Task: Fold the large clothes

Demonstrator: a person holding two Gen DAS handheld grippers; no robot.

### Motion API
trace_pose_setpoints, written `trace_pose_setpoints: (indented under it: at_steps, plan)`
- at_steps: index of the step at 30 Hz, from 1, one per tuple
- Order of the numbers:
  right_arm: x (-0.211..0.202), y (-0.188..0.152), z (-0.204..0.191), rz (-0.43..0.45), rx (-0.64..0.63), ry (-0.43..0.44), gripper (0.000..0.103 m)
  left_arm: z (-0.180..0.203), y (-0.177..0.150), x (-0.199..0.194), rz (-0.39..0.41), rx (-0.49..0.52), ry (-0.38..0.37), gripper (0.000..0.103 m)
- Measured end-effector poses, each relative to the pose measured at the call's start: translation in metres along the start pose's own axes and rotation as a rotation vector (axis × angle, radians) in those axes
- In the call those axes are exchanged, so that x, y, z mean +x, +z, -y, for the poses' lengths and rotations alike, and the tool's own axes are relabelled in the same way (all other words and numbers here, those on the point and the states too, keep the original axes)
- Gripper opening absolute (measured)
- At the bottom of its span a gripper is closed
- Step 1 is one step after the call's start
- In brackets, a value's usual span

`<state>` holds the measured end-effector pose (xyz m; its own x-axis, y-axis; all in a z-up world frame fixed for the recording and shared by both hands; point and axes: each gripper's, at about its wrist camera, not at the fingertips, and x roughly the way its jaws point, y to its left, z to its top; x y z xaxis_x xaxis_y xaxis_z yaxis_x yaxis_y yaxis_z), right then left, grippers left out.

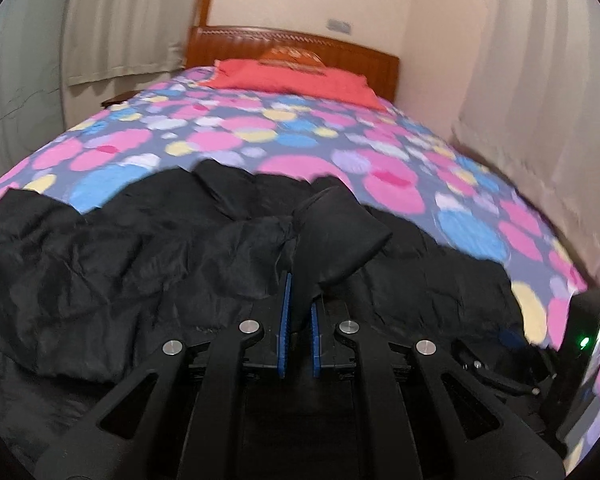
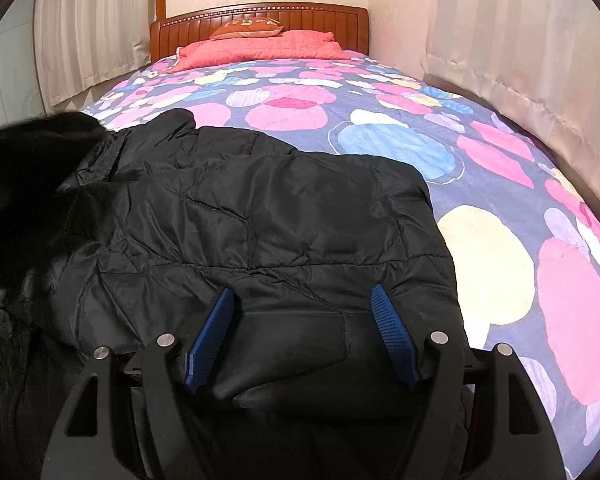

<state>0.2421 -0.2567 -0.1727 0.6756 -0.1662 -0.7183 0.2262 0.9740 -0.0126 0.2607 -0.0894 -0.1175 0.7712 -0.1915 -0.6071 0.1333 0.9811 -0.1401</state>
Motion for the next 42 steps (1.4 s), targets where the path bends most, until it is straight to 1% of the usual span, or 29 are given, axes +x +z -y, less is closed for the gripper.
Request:
trace_pose_setpoints:
  at_steps: [3,4,5,6,7,9,10,12,14,17,18,20,23,25,28,29,30,31,32,35,37,38,39,41,42]
  plan:
    - [0.0,0.0,-0.001,0.001,0.001,-0.001,0.072,0.016,-0.01,0.017,-0.049,0.032,-0.003,0.009]
    - [0.0,0.0,-0.001,0.0,0.001,0.0,0.072,0.019,-0.012,0.018,-0.053,0.033,0.001,0.01]
    - [0.0,0.0,-0.001,0.0,0.001,0.0,0.072,0.021,-0.012,0.019,-0.052,0.034,0.005,0.012]
    - [0.0,-0.001,-0.001,-0.001,0.0,-0.002,0.073,0.023,-0.013,0.017,-0.051,0.037,0.003,0.017]
    - [-0.001,-0.001,-0.002,-0.001,-0.001,-0.003,0.073,0.024,-0.013,0.014,-0.051,0.037,-0.002,0.038]
    - [-0.001,0.0,-0.003,-0.004,-0.003,-0.003,0.073,0.024,-0.012,0.003,-0.031,0.033,-0.017,0.065]
    - [-0.002,0.0,-0.004,-0.006,-0.004,-0.003,0.073,0.024,-0.012,-0.007,-0.008,0.038,-0.016,0.065]
    - [-0.005,0.002,-0.005,-0.012,-0.008,-0.009,0.073,0.025,-0.01,-0.019,0.002,0.058,-0.023,0.065]
    - [-0.011,0.003,-0.008,-0.023,-0.004,-0.016,0.073,0.017,-0.008,-0.035,0.01,0.054,-0.022,0.065]
    - [-0.022,0.007,-0.011,-0.023,0.027,0.019,0.073,0.0,-0.007,-0.054,0.027,0.03,-0.008,0.065]
    - [-0.028,0.011,-0.016,-0.018,0.04,0.049,0.073,-0.01,-0.007,-0.063,0.039,0.027,0.008,0.065]
    - [-0.034,0.017,-0.024,-0.006,0.043,0.079,0.073,-0.027,-0.007,-0.074,0.058,0.028,0.044,0.065]
    - [-0.037,0.029,-0.047,0.001,0.04,0.139,0.073,-0.059,-0.008,-0.088,0.083,0.016,0.116,0.065]
    - [-0.029,0.037,-0.066,-0.015,0.047,0.189,0.073,-0.083,-0.009,-0.093,0.083,-0.009,0.155,0.065]
    - [-0.009,0.044,-0.09,-0.052,0.045,0.218,0.073,-0.114,-0.01,-0.095,0.068,-0.056,0.203,0.065]
    - [-0.002,0.044,-0.096,-0.079,0.045,0.233,0.07,-0.122,-0.011,-0.095,0.064,-0.07,0.21,0.065]
    - [0.003,0.044,-0.101,-0.098,0.043,0.252,0.057,-0.131,-0.011,-0.096,0.063,-0.08,0.221,0.065]
    - [0.006,0.043,-0.106,-0.117,0.041,0.276,0.034,-0.138,-0.011,-0.097,0.064,-0.085,0.235,0.065]
    - [0.008,0.043,-0.109,-0.127,0.037,0.278,0.032,-0.143,-0.012,-0.098,0.065,-0.088,0.242,0.065]
    - [-0.007,0.046,-0.102,-0.068,0.033,0.265,0.025,-0.161,-0.01,-0.101,0.074,-0.108,0.263,0.066]
    - [-0.018,0.049,-0.085,-0.012,0.04,0.208,0.025,-0.169,-0.009,-0.101,0.075,-0.118,0.268,0.066]
    - [-0.023,0.05,-0.072,0.019,0.044,0.164,0.025,-0.173,-0.008,-0.099,0.071,-0.123,0.267,0.066]
    - [-0.025,0.05,-0.063,0.033,0.046,0.132,0.025,-0.174,-0.008,-0.097,0.069,-0.125,0.267,0.067]
    - [-0.023,0.05,-0.044,0.031,0.047,0.082,0.025,-0.177,-0.007,-0.091,0.061,-0.129,0.269,0.067]
    - [-0.017,0.048,-0.034,0.009,0.054,0.079,0.025,-0.178,-0.007,-0.086,0.05,-0.133,0.264,0.067]
